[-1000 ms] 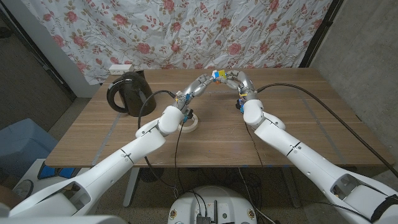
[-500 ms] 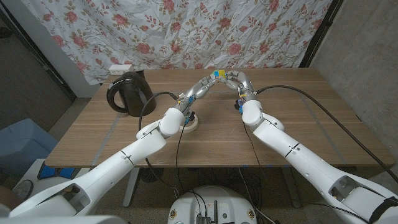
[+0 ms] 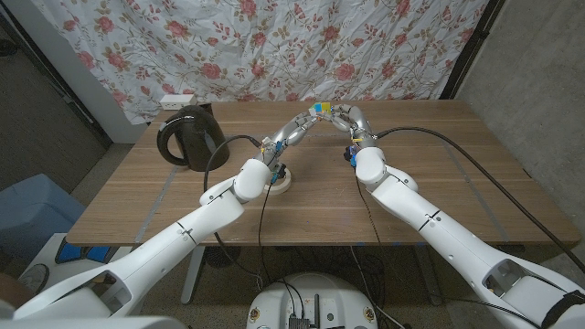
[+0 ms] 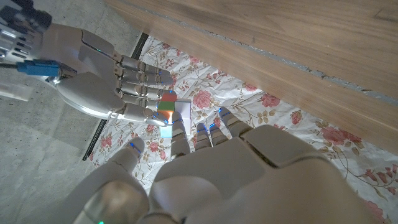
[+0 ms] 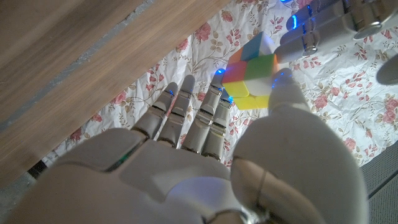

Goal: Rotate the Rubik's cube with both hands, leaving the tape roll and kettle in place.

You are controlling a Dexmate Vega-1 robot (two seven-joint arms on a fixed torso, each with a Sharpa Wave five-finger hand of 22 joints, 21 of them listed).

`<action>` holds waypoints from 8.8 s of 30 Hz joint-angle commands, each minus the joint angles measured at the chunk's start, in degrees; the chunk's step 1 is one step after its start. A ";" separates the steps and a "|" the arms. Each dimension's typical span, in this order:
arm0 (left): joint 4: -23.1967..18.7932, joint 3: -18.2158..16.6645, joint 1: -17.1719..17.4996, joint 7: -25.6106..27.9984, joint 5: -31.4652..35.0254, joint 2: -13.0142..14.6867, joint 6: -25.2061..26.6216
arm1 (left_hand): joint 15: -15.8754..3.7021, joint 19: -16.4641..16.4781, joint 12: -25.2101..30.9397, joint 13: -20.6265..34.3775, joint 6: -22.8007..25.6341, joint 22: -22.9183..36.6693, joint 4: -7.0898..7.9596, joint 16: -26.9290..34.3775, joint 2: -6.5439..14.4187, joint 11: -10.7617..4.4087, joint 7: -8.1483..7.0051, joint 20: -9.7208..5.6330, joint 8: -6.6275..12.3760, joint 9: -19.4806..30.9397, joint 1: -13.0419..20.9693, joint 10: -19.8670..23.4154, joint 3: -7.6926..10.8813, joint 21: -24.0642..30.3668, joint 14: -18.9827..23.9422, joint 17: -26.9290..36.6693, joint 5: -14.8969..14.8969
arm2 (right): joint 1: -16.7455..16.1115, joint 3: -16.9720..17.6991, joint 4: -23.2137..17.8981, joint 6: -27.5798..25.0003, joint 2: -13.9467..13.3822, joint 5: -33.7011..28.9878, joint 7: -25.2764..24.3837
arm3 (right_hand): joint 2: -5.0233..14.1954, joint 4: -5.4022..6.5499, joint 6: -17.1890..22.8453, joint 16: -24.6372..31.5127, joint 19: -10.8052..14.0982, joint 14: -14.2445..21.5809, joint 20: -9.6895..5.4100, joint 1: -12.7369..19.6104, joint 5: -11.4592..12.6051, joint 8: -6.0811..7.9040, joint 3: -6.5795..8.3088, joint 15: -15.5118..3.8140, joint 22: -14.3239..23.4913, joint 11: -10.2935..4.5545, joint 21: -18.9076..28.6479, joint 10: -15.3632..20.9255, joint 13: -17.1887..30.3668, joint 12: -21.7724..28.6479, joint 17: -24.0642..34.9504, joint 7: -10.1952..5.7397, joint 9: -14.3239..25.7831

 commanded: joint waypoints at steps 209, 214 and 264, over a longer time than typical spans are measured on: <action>14.28 -20.39 15.08 2.32 -38.42 -6.43 -26.70 | 0.35 5.99 0.42 0.11 -5.14 -0.06 -0.94 0.16 4.80 0.60 1.00 0.70 0.15 0.02 0.67 6.94 1.85 0.60 6.39 -0.11 0.31 | 15.25 -12.05 -5.82 -4.18 -20.53 -41.40 56.91 | -0.19 0.37 -2.54 -3.23 -2.23 -5.82 1.04 3.37 1.66 -6.87 -2.14 -7.13 0.18 -1.17 -0.37 -6.91 0.59 -2.13 -1.16 -4.72 0.18; 15.39 -20.42 14.78 1.57 -39.07 -6.76 -27.35 | 0.37 6.06 0.42 0.11 -5.10 -0.06 -0.94 0.13 4.81 0.61 1.04 0.74 0.16 0.02 0.67 7.04 1.88 0.59 6.44 -0.11 0.31 | 15.63 -12.27 -5.37 -3.90 -20.21 -41.60 57.75 | -0.38 0.39 -2.81 -3.44 -2.53 -6.30 1.23 3.14 1.72 -7.09 -2.31 -6.76 0.17 -1.12 -0.43 -7.62 0.64 -2.26 -1.12 -4.71 0.18; 19.42 -20.00 12.87 -1.15 -40.70 -7.37 -29.08 | 0.62 6.64 0.26 0.14 -4.79 -0.04 -0.86 0.07 4.85 0.62 1.23 1.22 0.17 0.04 0.63 7.58 2.10 0.40 7.32 -0.09 0.30 | 18.05 -13.89 -3.82 -2.90 -18.80 -41.88 65.84 | -5.43 1.89 -22.98 -11.18 -7.77 -16.25 3.49 -4.60 7.00 -17.67 -3.86 2.56 0.18 4.57 -0.60 -31.30 -1.42 -3.72 -1.07 -1.96 0.28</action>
